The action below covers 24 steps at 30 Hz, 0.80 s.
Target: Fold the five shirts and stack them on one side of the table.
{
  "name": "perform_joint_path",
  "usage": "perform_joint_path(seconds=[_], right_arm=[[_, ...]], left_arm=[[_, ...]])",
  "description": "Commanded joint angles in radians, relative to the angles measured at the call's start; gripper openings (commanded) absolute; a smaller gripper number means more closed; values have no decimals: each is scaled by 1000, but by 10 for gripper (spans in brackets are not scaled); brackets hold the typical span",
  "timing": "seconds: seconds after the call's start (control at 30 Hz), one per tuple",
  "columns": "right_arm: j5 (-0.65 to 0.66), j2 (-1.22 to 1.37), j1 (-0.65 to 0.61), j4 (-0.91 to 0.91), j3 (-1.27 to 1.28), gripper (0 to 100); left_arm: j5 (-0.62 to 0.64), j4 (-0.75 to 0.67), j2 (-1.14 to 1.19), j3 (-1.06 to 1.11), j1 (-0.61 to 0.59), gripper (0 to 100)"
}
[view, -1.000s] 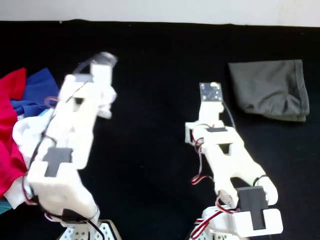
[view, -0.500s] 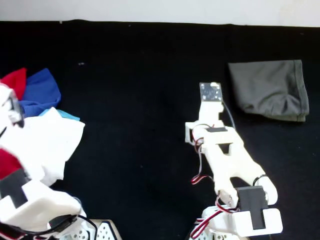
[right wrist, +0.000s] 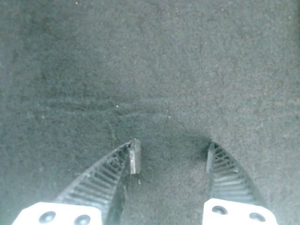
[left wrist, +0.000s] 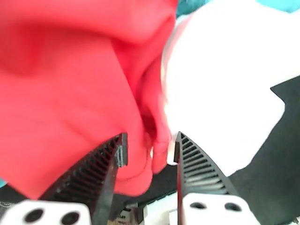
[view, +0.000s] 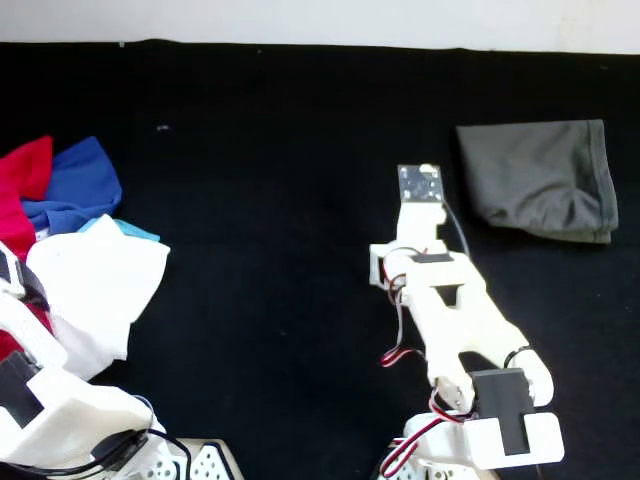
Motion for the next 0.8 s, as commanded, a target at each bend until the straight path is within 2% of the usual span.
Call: perform_joint_path(seconds=[0.0,0.1,0.2,0.37,0.5,0.63,0.77], right_arm=[[-5,8,-7,-24,-36,224],[-5,8,-7,-24,-36,224],[-5,8,-7,-24,-36,224],[-5,12,-7,-24,-38,224],[-5,12,-7,-24,-38,224],[-5,13,-7,-24,-38,224],[-5,13,-7,-24,-39,224]], left_arm=[[-9,-55,-48,33,-7,165],[-9,-57,-59,31,-15,110],[-8,-57,-59,13,-16,14],[-6,-46,-59,-35,-18,8],[-5,21,-59,-111,-12,8],[35,133,-59,-317,24,8],[107,213,-59,-596,131,8]])
